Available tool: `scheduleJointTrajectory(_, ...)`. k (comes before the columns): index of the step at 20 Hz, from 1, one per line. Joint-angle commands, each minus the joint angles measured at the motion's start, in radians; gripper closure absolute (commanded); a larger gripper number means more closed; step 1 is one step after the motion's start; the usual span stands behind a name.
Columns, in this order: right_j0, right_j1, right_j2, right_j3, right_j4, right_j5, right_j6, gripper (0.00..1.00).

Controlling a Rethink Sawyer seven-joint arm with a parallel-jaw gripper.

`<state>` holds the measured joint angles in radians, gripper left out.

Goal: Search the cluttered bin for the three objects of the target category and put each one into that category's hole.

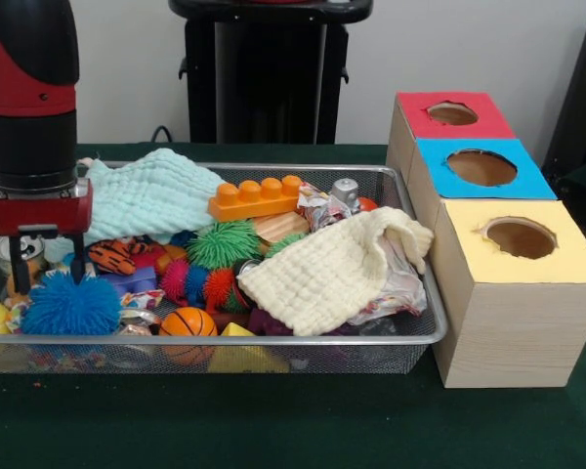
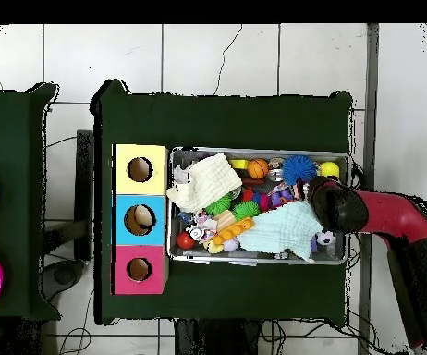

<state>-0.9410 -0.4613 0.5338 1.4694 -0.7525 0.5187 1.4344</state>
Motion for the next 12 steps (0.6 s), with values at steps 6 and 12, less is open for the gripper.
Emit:
scheduleJointTrajectory(6,-0.016,-0.005,0.055,0.024,-0.016,0.068,-0.194,0.00)
scheduleJointTrajectory(12,-0.024,0.004,0.053,0.022,-0.019,0.069,-0.199,0.00)
